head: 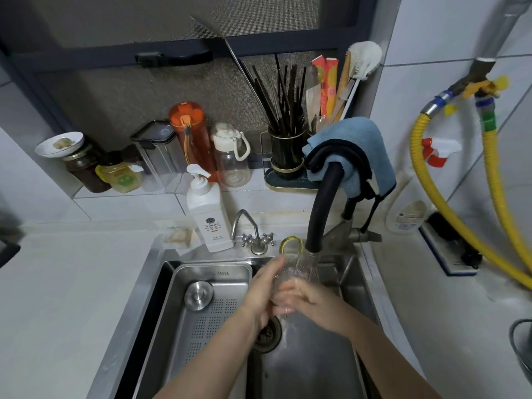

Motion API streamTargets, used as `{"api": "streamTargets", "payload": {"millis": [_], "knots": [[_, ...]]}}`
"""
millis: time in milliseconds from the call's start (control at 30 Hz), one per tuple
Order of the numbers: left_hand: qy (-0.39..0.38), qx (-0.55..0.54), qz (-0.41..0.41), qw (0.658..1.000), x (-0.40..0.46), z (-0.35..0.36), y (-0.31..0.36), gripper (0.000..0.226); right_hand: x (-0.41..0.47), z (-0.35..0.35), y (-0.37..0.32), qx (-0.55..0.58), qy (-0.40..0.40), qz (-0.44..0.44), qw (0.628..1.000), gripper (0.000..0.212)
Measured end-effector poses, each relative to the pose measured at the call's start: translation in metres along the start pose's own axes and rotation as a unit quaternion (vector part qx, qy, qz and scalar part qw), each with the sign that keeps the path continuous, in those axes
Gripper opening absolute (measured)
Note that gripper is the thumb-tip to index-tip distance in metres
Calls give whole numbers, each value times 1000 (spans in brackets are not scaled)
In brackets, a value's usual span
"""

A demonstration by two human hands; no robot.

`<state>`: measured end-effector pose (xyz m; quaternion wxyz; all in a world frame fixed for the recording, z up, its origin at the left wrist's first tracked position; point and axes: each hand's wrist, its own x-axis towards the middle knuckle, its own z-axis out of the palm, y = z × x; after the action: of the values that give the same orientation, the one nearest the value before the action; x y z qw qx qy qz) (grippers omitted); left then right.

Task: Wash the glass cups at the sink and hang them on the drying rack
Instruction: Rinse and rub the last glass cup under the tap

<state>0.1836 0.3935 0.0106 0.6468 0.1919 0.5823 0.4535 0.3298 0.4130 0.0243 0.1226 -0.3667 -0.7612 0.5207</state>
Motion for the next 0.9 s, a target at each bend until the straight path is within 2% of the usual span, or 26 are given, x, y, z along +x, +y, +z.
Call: {"api": "streamTargets", "payload": {"millis": [67, 133, 200, 233, 300, 400, 467, 533, 567, 600, 667, 700, 767, 833, 900], "knots": [[-3, 15, 0, 1000, -1, -3, 1, 69, -6, 2, 7, -11, 33, -19, 999, 19], [-17, 28, 3, 999, 0, -6, 0, 75, -6, 6, 9, 39, 77, -17, 996, 11], [-35, 37, 26, 998, -1, -1, -3, 66, -3, 9, 9, 103, 142, 6, 985, 7], [-37, 25, 39, 998, -2, 2, -7, 63, -1, 10, 8, 140, 177, 25, 974, 8], [-29, -13, 64, 997, -5, 9, -12, 72, 2, 8, 3, 204, 222, 59, 952, 17], [3, -47, 85, 995, -5, 16, -14, 60, -1, 6, 2, 238, 180, 60, 953, 20], [20, -59, 67, 996, -3, 21, -13, 41, -7, 5, 5, 196, 141, 44, 969, 21], [32, -37, 62, 997, -1, 29, -16, 20, -10, 5, 7, 177, 175, 48, 967, 16], [38, -33, 59, 997, 0, 33, -17, 20, -11, 5, 7, 185, 208, 57, 959, 15], [43, -26, 60, 997, 2, 36, -21, 30, -12, 4, 7, 201, 233, 62, 949, 17], [44, -12, 75, 996, 6, 39, -25, 65, -13, 4, 9, 256, 250, 75, 931, 21], [43, -4, 85, 995, 7, 40, -24, 76, -17, 2, 9, 297, 234, 74, 923, 23], [56, 7, 101, 993, 8, 43, -19, 61, -17, 3, 10, 319, 200, 72, 923, 24], [84, 10, 97, 992, 11, 47, -15, 45, -18, 4, 15, 291, 196, 102, 931, 26], [69, 13, 83, 994, 12, 52, -18, 48, -23, 1, 16, 273, 209, 119, 931, 21]]}}
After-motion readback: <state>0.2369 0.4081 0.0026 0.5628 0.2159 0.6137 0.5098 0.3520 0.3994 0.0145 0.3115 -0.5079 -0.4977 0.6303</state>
